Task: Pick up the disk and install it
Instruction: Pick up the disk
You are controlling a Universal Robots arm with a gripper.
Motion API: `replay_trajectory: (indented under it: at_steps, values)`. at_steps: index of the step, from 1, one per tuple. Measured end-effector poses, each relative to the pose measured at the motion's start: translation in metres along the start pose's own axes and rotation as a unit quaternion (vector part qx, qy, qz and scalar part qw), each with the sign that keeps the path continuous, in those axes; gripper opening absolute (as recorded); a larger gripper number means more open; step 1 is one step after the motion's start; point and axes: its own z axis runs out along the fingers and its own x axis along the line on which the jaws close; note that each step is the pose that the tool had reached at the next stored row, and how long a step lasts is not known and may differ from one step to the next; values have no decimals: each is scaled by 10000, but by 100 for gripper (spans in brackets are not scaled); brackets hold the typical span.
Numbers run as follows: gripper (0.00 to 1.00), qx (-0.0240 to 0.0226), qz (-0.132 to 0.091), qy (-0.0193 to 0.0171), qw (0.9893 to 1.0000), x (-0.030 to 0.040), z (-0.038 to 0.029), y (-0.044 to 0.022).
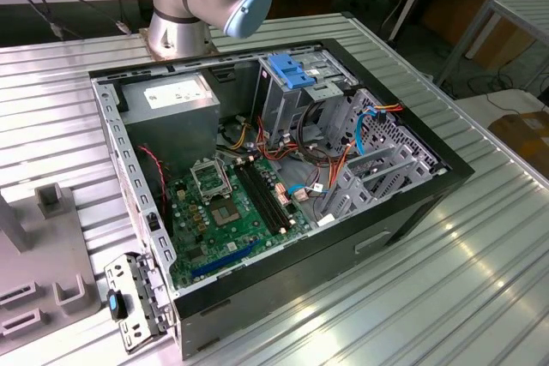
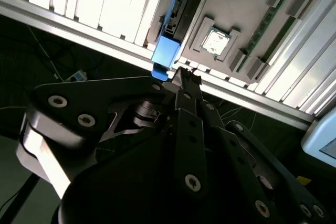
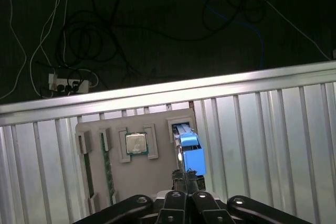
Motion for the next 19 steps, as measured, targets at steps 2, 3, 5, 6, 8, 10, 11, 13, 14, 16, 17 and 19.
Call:
replay_trajectory:
  at_steps: [2,3,5,6,8,10,11,13,14,16,17,19]
  values:
    - [11,0,0,0,10000,0,0,0]
    - [11,0,0,0,10000,0,1,0]
    - [11,0,0,0,10000,0,2,0]
    - [11,0,0,0,10000,0,2,0]
    - [29,0,0,0,10000,0,3,0]
    - [42,0,0,0,10000,0,4,0]
    - [47,0,0,0,10000,0,4,0]
    - [60,4,0,7,10000,0,27,0]
    - [66,3,-30,24,10000,-4,66,1]
    - [66,5,-198,25,9998,-4,112,0]
    - [66,6,-283,25,9996,-4,129,0]
    - [66,11,-349,26,9994,-4,156,1]
